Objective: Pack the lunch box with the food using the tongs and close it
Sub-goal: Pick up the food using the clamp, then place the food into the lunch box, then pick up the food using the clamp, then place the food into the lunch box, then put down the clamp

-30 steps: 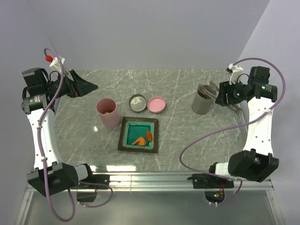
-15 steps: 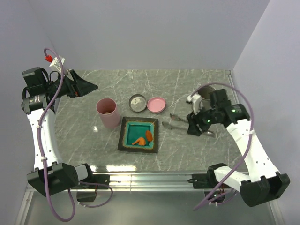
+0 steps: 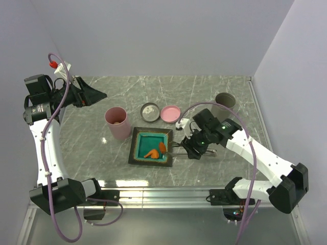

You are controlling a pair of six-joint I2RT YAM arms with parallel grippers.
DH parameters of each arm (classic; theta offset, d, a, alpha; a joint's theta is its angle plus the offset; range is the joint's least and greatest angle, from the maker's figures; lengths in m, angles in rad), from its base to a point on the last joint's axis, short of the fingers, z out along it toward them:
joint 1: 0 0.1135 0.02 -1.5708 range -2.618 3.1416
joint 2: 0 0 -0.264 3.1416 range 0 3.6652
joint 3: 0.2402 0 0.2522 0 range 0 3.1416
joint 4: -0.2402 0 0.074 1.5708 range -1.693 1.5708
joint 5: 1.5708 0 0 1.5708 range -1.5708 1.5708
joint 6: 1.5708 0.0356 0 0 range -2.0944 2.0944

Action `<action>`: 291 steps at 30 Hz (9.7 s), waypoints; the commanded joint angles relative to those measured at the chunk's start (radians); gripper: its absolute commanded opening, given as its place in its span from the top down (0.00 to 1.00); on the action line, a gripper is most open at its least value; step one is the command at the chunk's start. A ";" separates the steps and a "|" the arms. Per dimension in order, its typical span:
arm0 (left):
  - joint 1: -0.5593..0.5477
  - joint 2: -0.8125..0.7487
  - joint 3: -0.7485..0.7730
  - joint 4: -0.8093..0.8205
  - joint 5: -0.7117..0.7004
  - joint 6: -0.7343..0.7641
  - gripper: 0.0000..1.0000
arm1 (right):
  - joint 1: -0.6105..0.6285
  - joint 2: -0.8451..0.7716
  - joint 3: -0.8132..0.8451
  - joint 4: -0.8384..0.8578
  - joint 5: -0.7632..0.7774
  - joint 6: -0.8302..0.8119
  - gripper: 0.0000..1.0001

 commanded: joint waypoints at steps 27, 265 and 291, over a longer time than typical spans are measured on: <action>0.006 -0.023 0.012 0.013 0.009 0.008 0.01 | 0.117 0.206 0.037 0.179 0.135 0.039 0.40; 0.004 0.026 0.066 0.026 0.008 0.007 0.01 | -1.066 0.205 0.627 -0.251 -0.371 -0.315 0.39; 0.004 0.008 0.040 0.043 0.045 0.010 0.01 | -0.107 0.122 0.065 0.254 -0.305 -0.183 0.36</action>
